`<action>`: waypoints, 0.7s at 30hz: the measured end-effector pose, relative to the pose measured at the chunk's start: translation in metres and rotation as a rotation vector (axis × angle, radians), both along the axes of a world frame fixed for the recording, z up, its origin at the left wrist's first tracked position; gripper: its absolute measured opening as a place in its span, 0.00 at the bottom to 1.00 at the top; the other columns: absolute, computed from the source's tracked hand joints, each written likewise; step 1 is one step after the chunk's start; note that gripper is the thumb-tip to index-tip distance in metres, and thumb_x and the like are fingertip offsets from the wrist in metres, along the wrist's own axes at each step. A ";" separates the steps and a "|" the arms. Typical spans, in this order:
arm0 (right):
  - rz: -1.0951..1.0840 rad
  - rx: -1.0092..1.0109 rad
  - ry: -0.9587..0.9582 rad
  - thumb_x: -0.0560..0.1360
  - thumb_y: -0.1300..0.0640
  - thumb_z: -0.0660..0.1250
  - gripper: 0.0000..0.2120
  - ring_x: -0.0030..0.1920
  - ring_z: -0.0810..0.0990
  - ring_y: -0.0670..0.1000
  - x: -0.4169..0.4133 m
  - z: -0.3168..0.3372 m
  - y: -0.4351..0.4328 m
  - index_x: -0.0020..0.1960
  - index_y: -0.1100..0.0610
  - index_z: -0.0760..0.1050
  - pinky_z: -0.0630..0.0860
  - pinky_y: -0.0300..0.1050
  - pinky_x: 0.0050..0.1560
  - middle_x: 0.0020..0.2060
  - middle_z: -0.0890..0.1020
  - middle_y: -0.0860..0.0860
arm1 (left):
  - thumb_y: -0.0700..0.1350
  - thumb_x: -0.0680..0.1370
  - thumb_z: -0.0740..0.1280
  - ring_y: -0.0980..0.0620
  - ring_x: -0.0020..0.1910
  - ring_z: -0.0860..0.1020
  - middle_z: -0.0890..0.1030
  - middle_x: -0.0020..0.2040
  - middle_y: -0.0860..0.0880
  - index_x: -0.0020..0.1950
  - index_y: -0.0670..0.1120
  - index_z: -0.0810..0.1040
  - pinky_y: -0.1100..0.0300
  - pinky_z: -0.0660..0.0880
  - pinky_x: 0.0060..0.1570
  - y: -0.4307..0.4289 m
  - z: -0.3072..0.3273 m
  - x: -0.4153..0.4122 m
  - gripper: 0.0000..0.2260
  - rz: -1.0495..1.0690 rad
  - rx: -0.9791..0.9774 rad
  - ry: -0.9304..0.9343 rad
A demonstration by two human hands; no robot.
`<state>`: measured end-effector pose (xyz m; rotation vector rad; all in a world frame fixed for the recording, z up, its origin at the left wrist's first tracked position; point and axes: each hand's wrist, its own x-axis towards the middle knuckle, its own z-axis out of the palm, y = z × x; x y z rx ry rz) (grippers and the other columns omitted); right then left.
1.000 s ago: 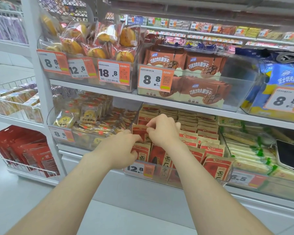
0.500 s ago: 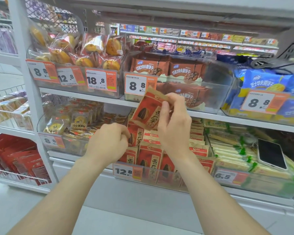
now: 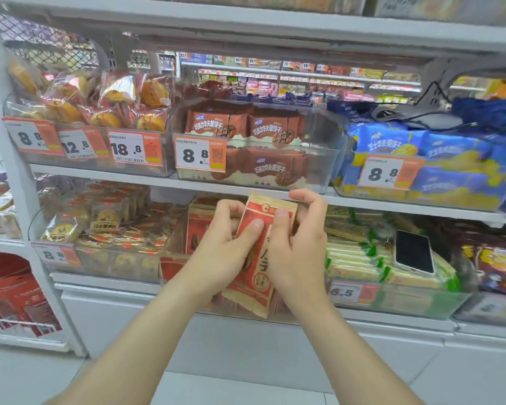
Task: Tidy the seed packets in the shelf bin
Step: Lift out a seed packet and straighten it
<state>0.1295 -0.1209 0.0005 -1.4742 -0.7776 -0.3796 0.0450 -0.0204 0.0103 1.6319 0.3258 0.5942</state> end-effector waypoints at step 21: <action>0.373 -0.056 0.621 0.86 0.54 0.65 0.11 0.48 0.83 0.55 0.006 0.003 -0.028 0.53 0.60 0.81 0.80 0.61 0.56 0.52 0.85 0.64 | 0.54 0.83 0.70 0.52 0.42 0.84 0.86 0.44 0.48 0.59 0.39 0.79 0.52 0.82 0.46 -0.027 -0.006 0.011 0.18 -0.031 -0.124 -0.046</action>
